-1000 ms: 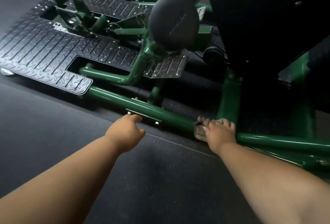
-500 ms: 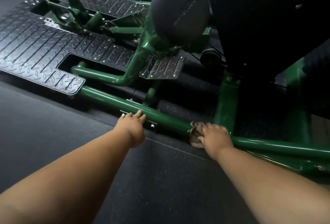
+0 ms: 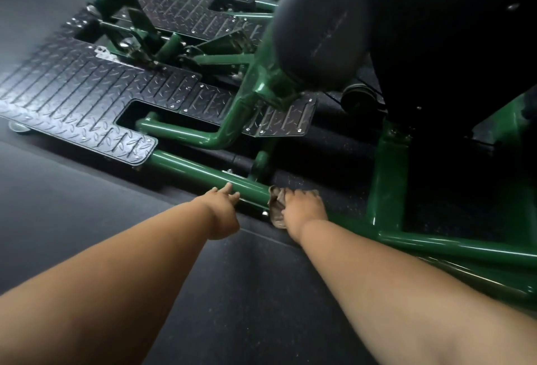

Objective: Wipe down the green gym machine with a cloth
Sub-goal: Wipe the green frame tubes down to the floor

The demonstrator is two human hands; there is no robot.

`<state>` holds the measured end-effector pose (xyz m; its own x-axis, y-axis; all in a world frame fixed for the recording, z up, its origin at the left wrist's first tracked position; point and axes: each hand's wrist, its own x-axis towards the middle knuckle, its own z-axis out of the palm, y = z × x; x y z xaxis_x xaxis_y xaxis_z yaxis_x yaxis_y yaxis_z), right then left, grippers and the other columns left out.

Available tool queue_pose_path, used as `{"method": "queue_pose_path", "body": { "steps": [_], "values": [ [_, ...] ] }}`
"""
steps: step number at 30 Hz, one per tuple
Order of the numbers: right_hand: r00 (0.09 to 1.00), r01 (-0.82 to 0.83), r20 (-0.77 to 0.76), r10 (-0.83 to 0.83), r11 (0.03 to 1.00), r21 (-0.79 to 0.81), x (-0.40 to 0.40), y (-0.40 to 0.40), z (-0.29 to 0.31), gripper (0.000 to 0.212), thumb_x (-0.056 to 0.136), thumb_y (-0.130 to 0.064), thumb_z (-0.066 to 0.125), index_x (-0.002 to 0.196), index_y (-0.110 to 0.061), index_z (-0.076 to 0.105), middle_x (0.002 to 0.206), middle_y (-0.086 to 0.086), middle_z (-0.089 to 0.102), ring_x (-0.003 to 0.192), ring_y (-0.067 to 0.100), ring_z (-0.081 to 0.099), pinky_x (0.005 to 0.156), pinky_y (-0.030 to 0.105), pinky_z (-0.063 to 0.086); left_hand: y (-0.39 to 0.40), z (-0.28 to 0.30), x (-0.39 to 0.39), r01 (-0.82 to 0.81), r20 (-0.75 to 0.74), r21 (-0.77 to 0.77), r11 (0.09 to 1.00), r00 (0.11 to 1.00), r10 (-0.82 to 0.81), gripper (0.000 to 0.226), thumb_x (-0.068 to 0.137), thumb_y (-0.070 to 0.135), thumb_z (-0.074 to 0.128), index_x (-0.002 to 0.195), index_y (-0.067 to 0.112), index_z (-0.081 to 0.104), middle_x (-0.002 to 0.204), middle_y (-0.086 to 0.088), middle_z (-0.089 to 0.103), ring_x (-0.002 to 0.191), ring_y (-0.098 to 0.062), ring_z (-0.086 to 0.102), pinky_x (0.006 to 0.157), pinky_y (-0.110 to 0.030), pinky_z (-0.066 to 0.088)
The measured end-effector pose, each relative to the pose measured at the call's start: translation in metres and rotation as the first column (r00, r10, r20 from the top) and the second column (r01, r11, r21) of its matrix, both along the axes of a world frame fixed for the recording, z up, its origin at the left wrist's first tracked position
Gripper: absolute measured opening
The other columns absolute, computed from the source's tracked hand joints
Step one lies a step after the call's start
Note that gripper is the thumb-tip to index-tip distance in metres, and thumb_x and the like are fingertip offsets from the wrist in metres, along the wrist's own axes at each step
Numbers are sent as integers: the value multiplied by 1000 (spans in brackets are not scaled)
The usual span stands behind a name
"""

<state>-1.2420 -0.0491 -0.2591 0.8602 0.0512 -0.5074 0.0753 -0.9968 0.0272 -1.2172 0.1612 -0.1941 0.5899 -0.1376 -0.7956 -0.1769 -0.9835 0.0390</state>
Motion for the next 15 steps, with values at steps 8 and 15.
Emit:
{"method": "queue_pose_path", "body": {
  "steps": [8, 15],
  "values": [
    [999, 34, 16, -33, 996, -82, -25, -48, 15, 48, 106, -49, 47, 145, -21, 49, 138, 6, 57, 125, 30, 53, 103, 41, 40, 46, 36, -9, -94, 92, -56, 994, 991, 99, 70, 101, 29, 52, 166, 22, 28, 173, -5, 26, 155, -25, 34, 124, -38, 33],
    [997, -76, 30, 76, 997, -9, 23, 43, -1, 62, 106, -49, 48, 157, -18, 33, 145, 10, 54, 128, 33, 54, 104, 41, 42, 70, 20, -32, -223, 70, -130, 966, 970, 234, 68, 100, 32, 54, 164, 25, 32, 164, -5, 43, 147, -29, 45, 119, -42, 40]
  ]
}}
